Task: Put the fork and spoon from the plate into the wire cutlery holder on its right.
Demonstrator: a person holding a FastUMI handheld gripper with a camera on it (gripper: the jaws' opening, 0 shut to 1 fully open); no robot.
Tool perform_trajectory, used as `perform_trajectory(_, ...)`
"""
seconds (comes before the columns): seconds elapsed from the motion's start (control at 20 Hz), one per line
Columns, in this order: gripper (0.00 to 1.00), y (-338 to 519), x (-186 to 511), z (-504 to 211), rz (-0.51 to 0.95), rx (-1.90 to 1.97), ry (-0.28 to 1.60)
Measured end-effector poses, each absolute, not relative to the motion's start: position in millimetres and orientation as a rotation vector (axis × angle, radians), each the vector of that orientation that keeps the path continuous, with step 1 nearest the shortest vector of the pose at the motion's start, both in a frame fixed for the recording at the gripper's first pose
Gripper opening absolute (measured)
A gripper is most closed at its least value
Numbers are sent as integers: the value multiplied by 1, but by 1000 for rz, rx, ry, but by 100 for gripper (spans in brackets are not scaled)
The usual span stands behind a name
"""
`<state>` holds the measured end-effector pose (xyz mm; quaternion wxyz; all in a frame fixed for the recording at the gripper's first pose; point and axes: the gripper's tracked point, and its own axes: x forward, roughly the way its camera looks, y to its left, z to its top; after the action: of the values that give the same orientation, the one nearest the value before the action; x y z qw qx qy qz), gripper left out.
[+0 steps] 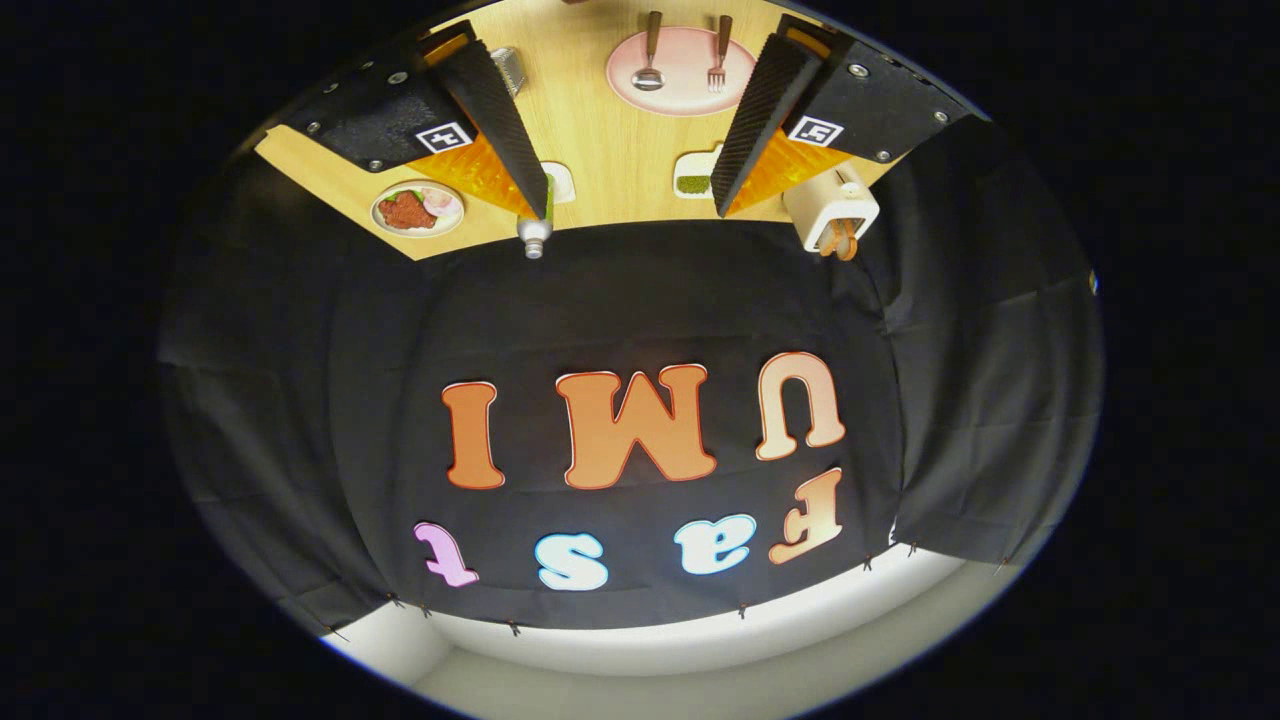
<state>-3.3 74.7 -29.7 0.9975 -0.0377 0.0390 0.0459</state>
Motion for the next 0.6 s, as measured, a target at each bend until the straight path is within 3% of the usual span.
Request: perform_trajectory(0.6, 98, 91, 8, -91, 119, -144, 169)
